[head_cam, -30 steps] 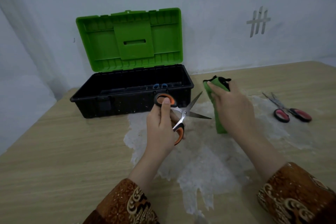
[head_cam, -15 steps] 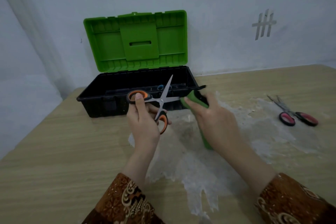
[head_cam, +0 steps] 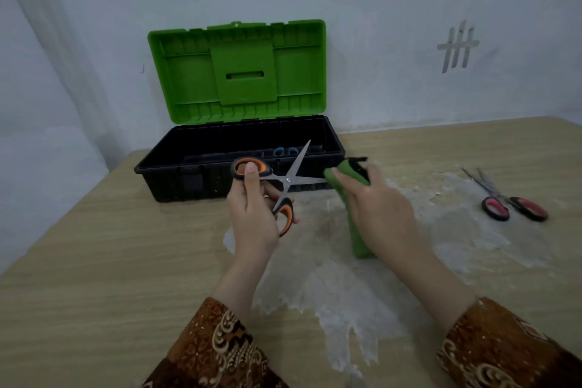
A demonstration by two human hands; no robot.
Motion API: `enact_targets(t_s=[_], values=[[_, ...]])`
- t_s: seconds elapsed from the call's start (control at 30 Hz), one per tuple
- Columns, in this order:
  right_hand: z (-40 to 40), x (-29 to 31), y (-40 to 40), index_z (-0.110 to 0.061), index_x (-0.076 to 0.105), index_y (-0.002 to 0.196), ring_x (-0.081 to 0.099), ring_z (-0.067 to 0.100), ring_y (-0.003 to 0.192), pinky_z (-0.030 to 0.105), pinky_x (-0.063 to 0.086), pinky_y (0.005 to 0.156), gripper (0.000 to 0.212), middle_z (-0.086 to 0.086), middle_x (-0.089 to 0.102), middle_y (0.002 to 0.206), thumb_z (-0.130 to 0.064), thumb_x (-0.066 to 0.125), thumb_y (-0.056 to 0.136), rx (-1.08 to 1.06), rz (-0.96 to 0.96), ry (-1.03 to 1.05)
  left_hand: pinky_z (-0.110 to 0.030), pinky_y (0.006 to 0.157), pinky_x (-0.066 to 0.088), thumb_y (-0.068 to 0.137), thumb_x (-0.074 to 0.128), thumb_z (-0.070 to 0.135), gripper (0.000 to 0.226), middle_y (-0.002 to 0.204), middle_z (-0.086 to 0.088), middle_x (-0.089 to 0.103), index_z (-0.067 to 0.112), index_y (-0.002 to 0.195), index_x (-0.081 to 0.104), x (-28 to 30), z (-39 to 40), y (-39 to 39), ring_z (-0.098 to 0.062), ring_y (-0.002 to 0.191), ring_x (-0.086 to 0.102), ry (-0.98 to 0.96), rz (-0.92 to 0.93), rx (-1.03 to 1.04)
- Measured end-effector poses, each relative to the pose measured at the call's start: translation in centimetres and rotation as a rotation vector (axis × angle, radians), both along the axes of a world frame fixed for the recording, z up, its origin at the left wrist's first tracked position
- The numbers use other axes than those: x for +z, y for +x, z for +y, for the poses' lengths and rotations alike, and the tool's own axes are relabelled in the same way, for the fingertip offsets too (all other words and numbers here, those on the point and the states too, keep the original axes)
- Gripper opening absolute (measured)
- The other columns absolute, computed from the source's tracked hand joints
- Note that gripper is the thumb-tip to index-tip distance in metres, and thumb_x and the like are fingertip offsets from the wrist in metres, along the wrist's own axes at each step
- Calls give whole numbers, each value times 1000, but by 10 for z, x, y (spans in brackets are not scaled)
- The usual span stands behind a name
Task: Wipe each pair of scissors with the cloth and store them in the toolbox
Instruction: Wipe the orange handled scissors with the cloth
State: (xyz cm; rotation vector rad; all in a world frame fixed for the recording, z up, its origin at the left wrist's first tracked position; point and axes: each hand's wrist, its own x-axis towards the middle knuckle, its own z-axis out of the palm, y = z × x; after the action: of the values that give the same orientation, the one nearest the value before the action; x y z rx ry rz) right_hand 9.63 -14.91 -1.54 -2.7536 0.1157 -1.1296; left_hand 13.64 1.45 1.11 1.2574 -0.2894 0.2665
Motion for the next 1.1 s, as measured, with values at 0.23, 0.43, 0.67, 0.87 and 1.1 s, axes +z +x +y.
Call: enact_targets(t_s=[0.23, 0.43, 0.67, 0.87, 1.1], values=[[-13, 10, -10, -27, 62, 126, 53, 20, 55, 23, 43, 42, 36, 14, 59, 101, -17, 60, 91, 173, -163, 41, -43, 43, 53, 104, 34, 33, 32, 59, -15, 53, 13, 89, 55, -7, -5, 2, -37, 52, 60, 69, -11, 25], [16, 0, -4, -38, 56, 128, 57, 26, 59, 34, 48, 39, 56, 11, 60, 105, -8, 71, 83, 324, -126, -238, -58, 64, 55, 103, 39, 33, 35, 84, -19, 68, 8, 90, 60, -10, -6, 2, -35, 76, 68, 165, -47, -21], [15, -1, 0, -34, 60, 128, 45, 21, 44, 30, 43, 34, 46, 13, 59, 98, -12, 61, 88, 182, -157, -163, -44, 42, 52, 103, 38, 33, 31, 60, -18, 55, 13, 85, 55, -4, -5, 2, -35, 48, 56, 157, -22, -91], [11, 2, -2, -34, 60, 127, 43, 23, 41, 28, 40, 35, 38, 16, 56, 92, -23, 45, 94, 127, -63, -41, -63, 47, 46, 102, 39, 37, 34, 59, -23, 52, 13, 84, 55, -9, -4, 3, -48, 51, 51, 216, -81, -125], [-24, 8, -7, -34, 61, 126, 41, 20, 50, 18, 25, 43, 35, 6, 49, 90, -25, 58, 92, -50, -39, 92, -67, 55, 46, 97, 41, 44, 40, 64, -28, 54, 8, 92, 59, -8, -6, -1, -54, 63, 54, 236, -76, -226]])
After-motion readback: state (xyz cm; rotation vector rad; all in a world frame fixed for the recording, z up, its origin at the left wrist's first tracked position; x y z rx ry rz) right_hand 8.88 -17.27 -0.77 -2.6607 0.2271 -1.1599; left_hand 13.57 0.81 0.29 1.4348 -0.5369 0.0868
